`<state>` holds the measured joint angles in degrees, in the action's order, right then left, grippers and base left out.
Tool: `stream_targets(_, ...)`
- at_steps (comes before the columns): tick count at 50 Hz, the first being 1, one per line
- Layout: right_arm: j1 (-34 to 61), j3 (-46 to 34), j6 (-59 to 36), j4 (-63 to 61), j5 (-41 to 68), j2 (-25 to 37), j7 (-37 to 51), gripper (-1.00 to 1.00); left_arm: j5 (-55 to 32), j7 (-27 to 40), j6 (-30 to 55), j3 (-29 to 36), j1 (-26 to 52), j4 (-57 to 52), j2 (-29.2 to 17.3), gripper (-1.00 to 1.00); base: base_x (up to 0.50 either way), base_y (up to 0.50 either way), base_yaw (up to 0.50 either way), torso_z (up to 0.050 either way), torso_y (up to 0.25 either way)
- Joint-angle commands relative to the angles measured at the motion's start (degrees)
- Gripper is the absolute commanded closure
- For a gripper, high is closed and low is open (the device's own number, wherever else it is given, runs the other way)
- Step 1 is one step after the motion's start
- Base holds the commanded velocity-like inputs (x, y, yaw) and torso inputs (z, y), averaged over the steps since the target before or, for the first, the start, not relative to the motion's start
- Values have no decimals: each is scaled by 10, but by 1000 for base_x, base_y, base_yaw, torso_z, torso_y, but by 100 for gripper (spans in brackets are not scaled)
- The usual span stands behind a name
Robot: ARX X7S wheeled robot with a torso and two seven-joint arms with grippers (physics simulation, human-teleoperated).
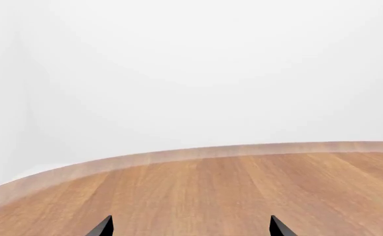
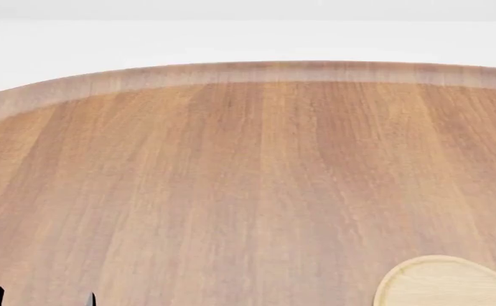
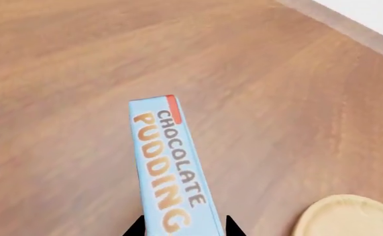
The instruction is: Put the chocolate pudding to the left of the plate.
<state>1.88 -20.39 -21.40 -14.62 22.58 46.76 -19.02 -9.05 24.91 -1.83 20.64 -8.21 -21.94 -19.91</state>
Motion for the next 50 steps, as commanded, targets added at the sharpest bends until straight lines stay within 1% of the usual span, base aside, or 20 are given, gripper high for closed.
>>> stream_targets(1, 38, -5, -8, 7, -15, -8, -11, 100, -2, 2, 3, 1, 0, -5, -2, -100, 0, 0, 0, 0, 0)
stream_targets(26, 148, -35, 18, 154, -38, -78, -52, 100, -7, 4, -1, 0, 3, 2, -6, -100, 0, 0, 0, 0, 0)
stream_targets(33, 170, -41, 42, 208, -44, -101, -60, 100, -8, 6, 0, 0, 5, 2, -7, -100, 0, 0, 0, 0, 0)
stream_targets(40, 178, -40, 50, 232, -44, -110, -63, 100, -9, 6, -2, 1, 6, 4, -7, -100, 0, 0, 0, 0, 0)
stream_targets(50, 161, -29, 72, 256, -36, -110, -60, 100, -10, 8, -3, 2, 5, 4, -8, -100, 0, 0, 0, 0, 0)
